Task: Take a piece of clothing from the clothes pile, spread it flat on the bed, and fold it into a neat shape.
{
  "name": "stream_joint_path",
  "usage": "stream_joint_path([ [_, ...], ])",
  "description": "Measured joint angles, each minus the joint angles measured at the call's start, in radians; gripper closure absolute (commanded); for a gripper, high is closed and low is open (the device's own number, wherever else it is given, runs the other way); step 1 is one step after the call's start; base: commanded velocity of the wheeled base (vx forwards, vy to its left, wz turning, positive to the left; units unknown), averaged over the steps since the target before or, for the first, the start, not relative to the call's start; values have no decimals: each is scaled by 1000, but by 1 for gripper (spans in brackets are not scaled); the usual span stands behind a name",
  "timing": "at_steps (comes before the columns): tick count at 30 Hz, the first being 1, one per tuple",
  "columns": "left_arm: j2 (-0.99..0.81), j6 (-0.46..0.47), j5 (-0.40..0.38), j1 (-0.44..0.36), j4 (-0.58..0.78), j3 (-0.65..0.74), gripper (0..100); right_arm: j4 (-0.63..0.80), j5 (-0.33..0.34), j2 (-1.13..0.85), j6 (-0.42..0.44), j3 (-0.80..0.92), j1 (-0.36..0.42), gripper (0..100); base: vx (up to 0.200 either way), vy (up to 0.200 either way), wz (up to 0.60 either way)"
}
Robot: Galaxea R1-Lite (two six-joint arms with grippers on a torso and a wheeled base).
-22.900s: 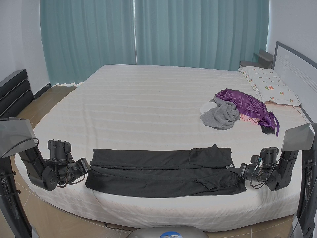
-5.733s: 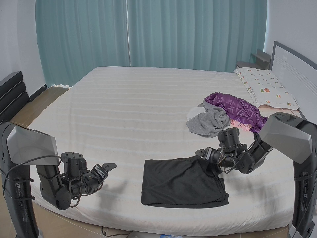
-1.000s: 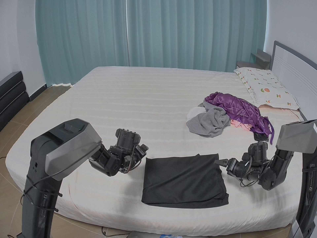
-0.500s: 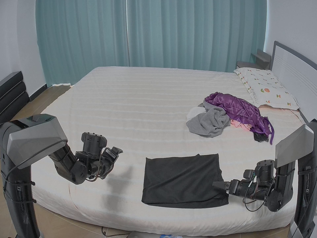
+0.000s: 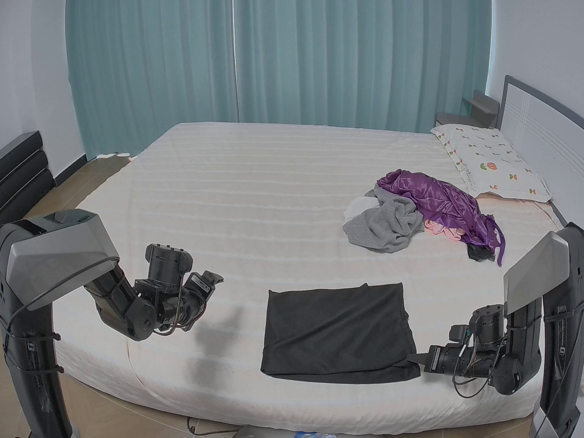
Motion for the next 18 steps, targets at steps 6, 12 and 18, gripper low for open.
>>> stream_joint_path([
  [6,-1,0,0,0,0,1,0,0,2,-11,-64,53,-26,100,0,0,0],
  [12,-2,0,0,0,0,1,0,0,3,-16,-77,74,-32,100,0,0,0],
  [18,-2,0,0,0,0,2,0,0,5,-19,-114,89,-48,0,0,0,0],
])
